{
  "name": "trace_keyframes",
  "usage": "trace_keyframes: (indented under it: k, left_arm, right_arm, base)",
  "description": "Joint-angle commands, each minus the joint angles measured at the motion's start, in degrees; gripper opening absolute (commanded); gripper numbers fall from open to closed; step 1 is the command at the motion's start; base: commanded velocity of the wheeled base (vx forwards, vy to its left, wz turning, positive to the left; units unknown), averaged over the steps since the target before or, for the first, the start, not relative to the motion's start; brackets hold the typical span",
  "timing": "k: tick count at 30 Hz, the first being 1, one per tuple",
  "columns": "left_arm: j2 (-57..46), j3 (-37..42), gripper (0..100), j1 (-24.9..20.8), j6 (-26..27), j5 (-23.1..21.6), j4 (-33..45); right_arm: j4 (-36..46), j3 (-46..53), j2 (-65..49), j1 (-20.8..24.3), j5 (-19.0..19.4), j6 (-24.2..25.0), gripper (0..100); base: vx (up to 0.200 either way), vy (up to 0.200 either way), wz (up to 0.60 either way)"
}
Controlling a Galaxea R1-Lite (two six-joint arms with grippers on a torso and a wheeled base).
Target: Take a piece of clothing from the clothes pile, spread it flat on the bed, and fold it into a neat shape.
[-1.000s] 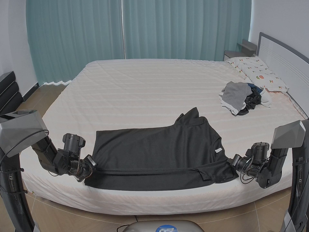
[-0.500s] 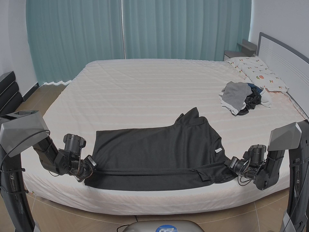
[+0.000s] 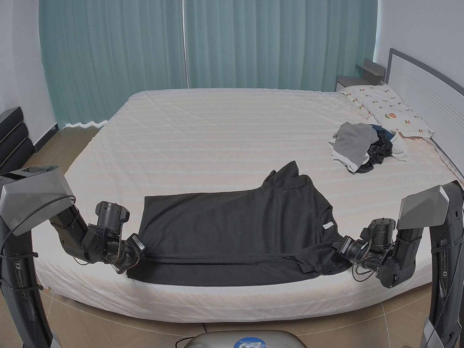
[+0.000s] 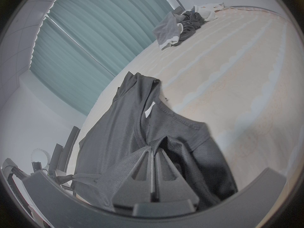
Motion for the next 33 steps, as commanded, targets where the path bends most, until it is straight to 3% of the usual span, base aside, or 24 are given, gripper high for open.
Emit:
trace_keyframes:
  k: [1, 15, 16, 17, 33]
  left_arm:
    - [0.1, -0.1, 0, -0.1, 0.0, 0.0, -0.1]
    - [0.2, 0.2, 0, -0.2, 0.1, 0.0, -0.1]
    - [0.2, 0.2, 100, -0.2, 0.1, 0.0, -0.1]
    - [0.2, 0.2, 100, -0.2, 0.1, 0.0, -0.1]
    - [0.0, 0.2, 100, -0.1, -0.3, -0.1, -0.4]
  right_arm:
    - [-1.3, 0.1, 1.0, 0.9, -0.6, 0.0, 0]
    - [-1.6, 0.1, 2.0, 1.0, -1.0, 0.0, 0]
    - [-1.7, 0.1, 2.0, 1.1, -1.0, 0.0, 0]
    - [-1.7, 0.1, 2.0, 1.2, -1.0, 0.0, 100]
    - [-6.0, 2.3, 0.8, 0.6, -1.0, 0.2, 100]
  base:
    - [0.0, 0.0, 0.0]
    - [0.0, 0.0, 0.0]
    - [0.0, 0.0, 0.0]
    - [0.0, 0.0, 0.0]
    - [0.0, 0.0, 0.0]
